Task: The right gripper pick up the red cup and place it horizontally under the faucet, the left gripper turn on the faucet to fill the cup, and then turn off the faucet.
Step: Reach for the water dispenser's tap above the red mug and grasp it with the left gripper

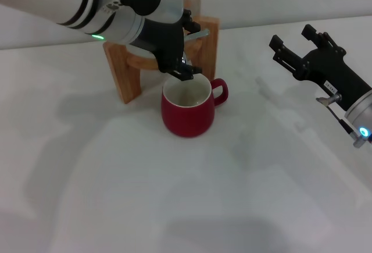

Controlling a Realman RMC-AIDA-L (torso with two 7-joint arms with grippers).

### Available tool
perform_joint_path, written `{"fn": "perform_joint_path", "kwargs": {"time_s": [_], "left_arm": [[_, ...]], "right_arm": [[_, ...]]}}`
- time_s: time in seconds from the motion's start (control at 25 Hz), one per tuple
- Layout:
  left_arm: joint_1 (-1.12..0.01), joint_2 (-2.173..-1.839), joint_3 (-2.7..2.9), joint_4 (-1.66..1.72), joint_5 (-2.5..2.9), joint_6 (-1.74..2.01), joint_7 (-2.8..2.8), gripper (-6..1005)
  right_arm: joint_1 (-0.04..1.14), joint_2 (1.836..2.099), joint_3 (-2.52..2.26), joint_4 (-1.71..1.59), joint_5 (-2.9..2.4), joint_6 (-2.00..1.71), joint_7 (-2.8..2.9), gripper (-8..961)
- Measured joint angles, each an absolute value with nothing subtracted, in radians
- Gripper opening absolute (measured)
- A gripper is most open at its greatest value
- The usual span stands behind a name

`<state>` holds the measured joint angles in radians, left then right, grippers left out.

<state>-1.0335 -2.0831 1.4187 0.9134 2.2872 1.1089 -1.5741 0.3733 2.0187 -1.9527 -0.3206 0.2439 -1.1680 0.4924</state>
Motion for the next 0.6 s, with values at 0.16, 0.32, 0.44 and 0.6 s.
{"fn": "perform_joint_path", "kwargs": {"time_s": [0.16,0.32,0.44,0.6], "left_arm": [[-1.033,-2.083,1.420,0.912,2.287,1.109,-1.574,829],[-1.032,-2.083,1.420,0.913,2.287,1.112,-1.574,829],[-1.030,-2.084,1.420,0.916,2.287,1.115,-1.575,829],[-1.030,-2.084,1.420,0.921,2.286,1.128,-1.576,829]], "right_arm": [[0.373,2.019,-1.953,-0.321,0.244,-1.168,0.492,872],[0.372,2.019,-1.953,-0.321,0.244,-1.167,0.492,872],[0.371,2.019,-1.953,-0.321,0.244,-1.169,0.492,872],[0.368,2.019,-1.953,-0.321,0.244,-1.172,0.492,873]]}}
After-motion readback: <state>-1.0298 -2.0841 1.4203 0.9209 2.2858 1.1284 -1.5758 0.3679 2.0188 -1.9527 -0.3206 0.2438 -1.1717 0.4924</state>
